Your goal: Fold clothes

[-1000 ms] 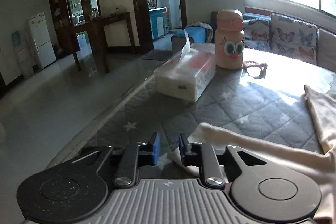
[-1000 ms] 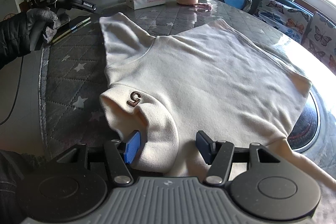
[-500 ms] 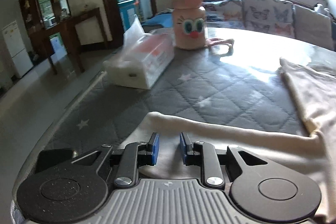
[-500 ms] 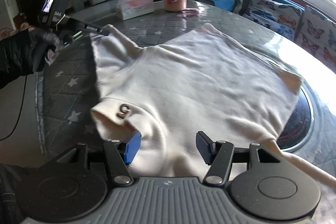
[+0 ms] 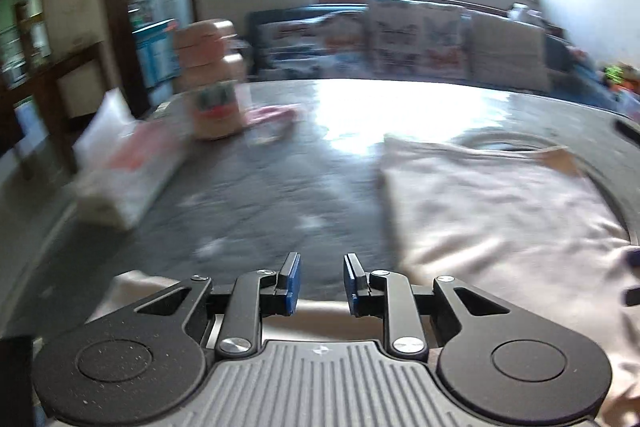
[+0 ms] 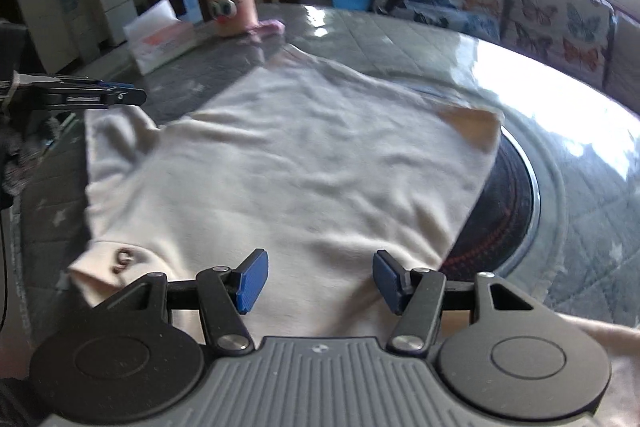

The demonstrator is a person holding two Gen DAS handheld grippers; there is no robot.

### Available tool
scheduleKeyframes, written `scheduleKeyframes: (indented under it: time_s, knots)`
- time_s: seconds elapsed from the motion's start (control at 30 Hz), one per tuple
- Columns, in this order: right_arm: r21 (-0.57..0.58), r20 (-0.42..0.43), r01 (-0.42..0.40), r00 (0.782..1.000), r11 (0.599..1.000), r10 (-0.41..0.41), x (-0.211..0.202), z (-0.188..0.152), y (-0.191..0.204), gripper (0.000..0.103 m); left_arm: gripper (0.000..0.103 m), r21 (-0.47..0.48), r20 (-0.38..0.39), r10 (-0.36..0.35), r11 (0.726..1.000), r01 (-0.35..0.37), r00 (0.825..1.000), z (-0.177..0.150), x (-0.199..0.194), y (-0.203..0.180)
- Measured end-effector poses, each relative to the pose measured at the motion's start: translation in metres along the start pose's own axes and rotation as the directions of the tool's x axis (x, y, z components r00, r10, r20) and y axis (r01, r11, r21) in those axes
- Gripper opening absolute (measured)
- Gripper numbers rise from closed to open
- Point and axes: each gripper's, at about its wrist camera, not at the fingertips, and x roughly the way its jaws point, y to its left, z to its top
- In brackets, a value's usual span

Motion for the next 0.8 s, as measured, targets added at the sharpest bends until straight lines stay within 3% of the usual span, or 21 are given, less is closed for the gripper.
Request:
scheduleKeyframes:
  time_s: [0.13, 0.33, 0.8]
  knots:
    - [0.015, -0.017, 0.004, 1.000, 1.000, -0.004, 0.001, -0.003, -0.009, 0.058, 0.034, 0.047, -0.012, -0.061, 0.997, 0.062, 0.998, 0.010, 0.012, -0.026]
    - [0.003, 0.000, 0.029, 1.000, 1.000, -0.029, -0.001, 0.007, -0.016, 0.058, 0.034, 0.080, -0.069, -0.094, 0.992, 0.100, 0.993, 0.016, 0.039, -0.051]
    - [0.048, 0.007, 0.052, 0.999, 0.997, -0.052, 0.036, 0.039, -0.049, 0.058, 0.043, 0.098, -0.079, -0.076, 0.992, 0.083, 0.994, 0.030, 0.067, -0.054]
